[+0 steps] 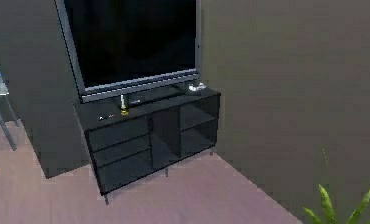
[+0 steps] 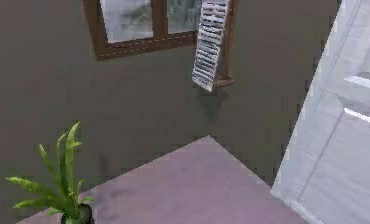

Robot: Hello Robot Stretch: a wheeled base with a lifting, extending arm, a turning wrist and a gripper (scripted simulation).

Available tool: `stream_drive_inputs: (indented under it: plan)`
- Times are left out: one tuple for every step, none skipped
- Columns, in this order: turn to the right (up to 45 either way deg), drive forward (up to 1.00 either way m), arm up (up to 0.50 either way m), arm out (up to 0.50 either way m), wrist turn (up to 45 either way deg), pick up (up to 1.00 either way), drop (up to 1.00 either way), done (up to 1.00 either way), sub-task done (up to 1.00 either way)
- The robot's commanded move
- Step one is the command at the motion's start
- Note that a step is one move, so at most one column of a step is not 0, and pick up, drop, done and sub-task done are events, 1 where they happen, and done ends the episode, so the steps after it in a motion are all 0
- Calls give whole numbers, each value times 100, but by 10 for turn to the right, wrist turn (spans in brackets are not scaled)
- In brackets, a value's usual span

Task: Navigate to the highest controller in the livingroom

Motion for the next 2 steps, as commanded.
stream_drive_inputs:
  plan:
    - [0, 95, 0, 0, 0, 0, 0, 0, 0]
    - [0, 0, 0, 0, 0, 0, 0, 100, 0]
